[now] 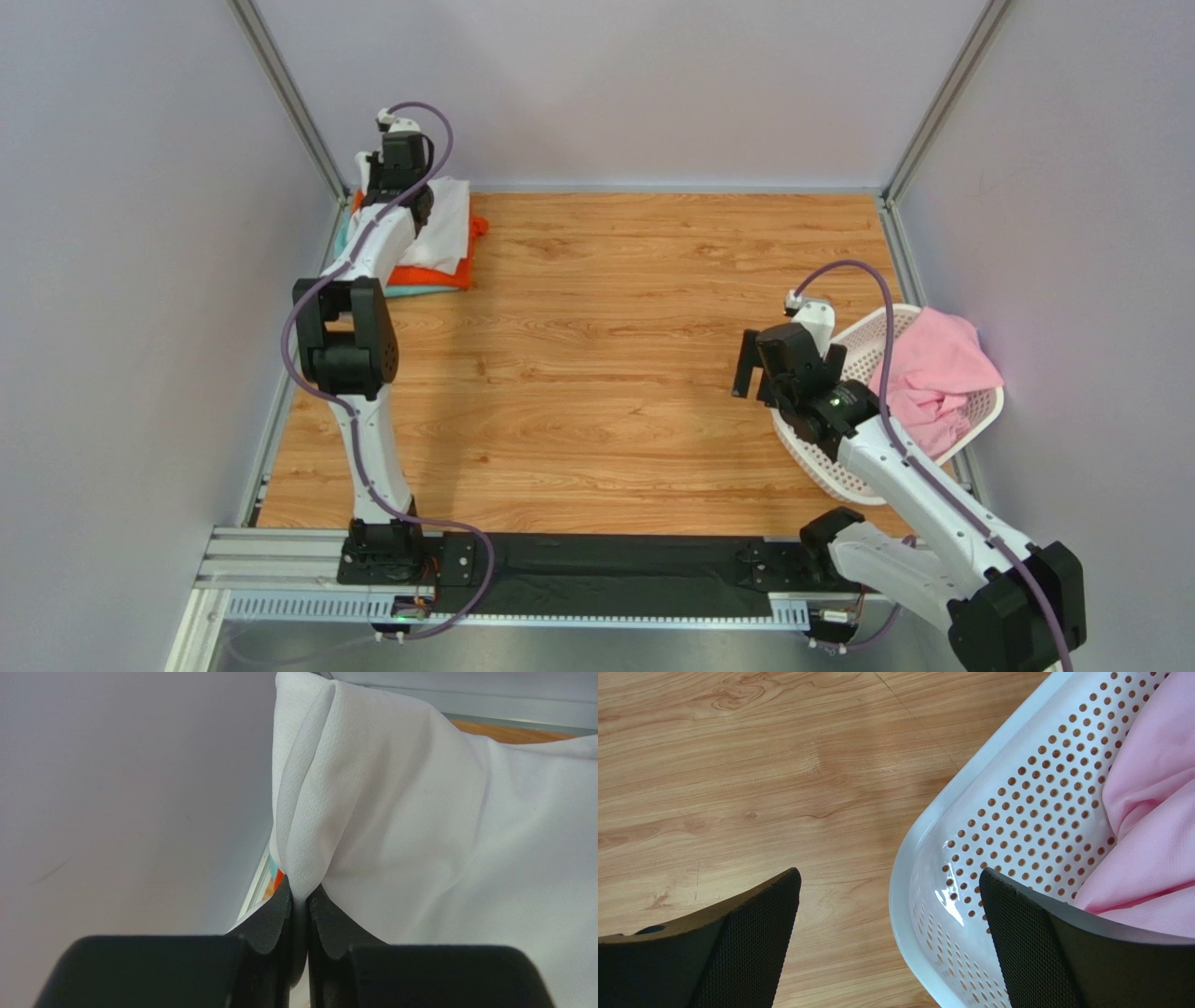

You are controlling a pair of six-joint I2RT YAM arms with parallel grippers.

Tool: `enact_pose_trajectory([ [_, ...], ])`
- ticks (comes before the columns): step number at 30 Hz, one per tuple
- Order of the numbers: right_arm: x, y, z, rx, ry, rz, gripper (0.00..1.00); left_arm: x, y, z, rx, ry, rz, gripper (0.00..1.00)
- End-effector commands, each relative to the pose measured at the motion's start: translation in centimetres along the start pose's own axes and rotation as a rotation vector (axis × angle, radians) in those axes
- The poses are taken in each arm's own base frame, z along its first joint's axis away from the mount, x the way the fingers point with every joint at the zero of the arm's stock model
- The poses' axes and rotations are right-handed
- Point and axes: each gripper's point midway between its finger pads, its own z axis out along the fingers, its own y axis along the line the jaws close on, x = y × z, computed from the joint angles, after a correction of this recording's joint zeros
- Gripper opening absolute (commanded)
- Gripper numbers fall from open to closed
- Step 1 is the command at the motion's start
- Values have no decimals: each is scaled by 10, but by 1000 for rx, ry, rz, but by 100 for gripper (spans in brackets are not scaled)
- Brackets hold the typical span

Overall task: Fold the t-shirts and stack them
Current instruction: Neatly place the folded tshirt to the corner

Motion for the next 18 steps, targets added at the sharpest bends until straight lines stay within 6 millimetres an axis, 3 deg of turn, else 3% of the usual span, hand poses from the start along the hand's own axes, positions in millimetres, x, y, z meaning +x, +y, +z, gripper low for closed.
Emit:
enact_pose_trajectory([
  [1,-23,5,0,9,-55,22,100,-6,-3,6,8,2,-80,15],
  [2,-24,7,-1,3,-53,26,100,0,9,12,-9,17,-94,20],
  [3,-24,7,0,2,-49,22,100,2,11,14,-14,21,-111,47],
  [4,-25,9,0,-1,-48,23,100,3,12,15,-10,23,-118,66],
  [5,-25,10,1,-2,-43,24,100,5,14,16,-10,29,-123,99],
  [18,-30,20,1,-35,-30,25,100,-3,8,-5,108,19,-190,100],
])
